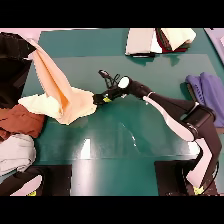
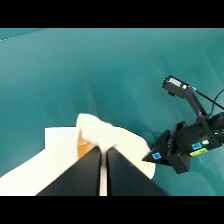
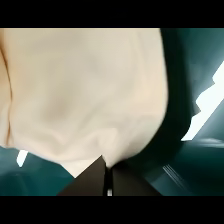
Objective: Fold the shirts.
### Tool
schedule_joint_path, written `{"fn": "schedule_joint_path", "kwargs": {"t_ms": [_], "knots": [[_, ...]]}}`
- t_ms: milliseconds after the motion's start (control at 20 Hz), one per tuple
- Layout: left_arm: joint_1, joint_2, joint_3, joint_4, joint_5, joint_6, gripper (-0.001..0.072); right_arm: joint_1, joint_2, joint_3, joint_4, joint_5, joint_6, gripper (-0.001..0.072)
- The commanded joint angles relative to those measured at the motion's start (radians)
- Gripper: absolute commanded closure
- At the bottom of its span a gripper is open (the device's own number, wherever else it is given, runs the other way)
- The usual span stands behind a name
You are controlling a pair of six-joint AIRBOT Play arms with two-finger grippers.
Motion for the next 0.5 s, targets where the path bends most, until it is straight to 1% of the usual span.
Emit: {"fn": "schedule_joint_path", "kwargs": {"t_ms": [0, 100, 250, 450], "knots": [[0.0, 0.008, 0.008, 0.006, 0.01, 0.002, 0.0684, 0.005, -0.021, 0.109, -0.031, -0.031, -0.021, 0.0695], [0.0, 0.029, 0.06, 0.038, 0.027, 0.001, 0.0684, -0.031, 0.047, 0.167, -0.141, 0.001, -0.021, 0.0696], [0.0, 0.064, 0.23, 0.071, 0.037, 0.001, 0.0684, -0.125, 0.23, 0.241, -0.315, 0.075, -0.018, 0.0695], [0.0, 0.129, 0.407, 0.071, 0.039, 0.001, 0.0684, -0.278, 0.499, 0.359, -0.367, 0.287, -0.018, 0.0695]]}}
